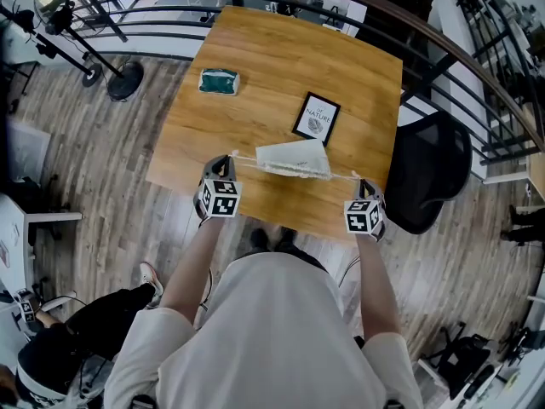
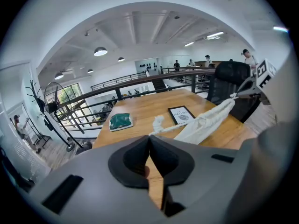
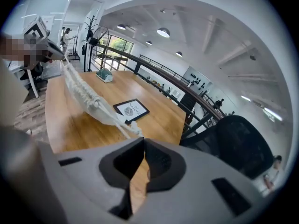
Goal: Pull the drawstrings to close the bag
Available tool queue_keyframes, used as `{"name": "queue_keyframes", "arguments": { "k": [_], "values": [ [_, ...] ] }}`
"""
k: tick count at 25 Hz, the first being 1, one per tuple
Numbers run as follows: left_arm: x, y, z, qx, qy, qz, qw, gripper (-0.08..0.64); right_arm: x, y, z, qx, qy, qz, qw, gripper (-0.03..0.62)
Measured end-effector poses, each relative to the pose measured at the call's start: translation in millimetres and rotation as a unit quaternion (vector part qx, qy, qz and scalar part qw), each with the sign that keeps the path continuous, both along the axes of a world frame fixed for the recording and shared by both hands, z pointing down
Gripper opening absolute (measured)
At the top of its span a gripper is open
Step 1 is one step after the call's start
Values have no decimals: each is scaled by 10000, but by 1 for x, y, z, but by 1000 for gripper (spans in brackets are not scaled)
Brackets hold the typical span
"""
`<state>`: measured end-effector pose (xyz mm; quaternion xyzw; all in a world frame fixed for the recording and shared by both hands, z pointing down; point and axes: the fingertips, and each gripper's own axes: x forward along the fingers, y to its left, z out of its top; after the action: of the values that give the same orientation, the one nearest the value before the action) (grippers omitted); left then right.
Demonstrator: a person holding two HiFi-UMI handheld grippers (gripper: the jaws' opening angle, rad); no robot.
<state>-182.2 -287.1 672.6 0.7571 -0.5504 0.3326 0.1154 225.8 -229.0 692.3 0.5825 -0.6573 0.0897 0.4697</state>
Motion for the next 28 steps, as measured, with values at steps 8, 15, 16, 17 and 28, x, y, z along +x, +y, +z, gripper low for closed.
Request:
{"name": "queue_keyframes", "arguments": {
  "k": [8, 15, 16, 17, 28],
  "values": [
    [-4, -1, -16, 160, -78, -22, 9998, -2, 18, 2, -14, 127, 174, 71, 9997, 9],
    [-4, -7, -23, 233, -71, -147, 9996, -2, 33, 0, -19, 192, 351, 141, 9991, 9],
    [-4, -8, -24, 247, -77, -152, 9996, -2, 36, -1, -19, 199, 381, 156, 9990, 9],
    [-4, -8, -25, 259, -82, -158, 9995, -2, 38, -1, -20, 204, 423, 160, 9988, 9],
    [-7, -18, -37, 348, -217, -215, 9989, -2, 51, -8, -28, 264, 856, 63, 9960, 9]
  ]
}}
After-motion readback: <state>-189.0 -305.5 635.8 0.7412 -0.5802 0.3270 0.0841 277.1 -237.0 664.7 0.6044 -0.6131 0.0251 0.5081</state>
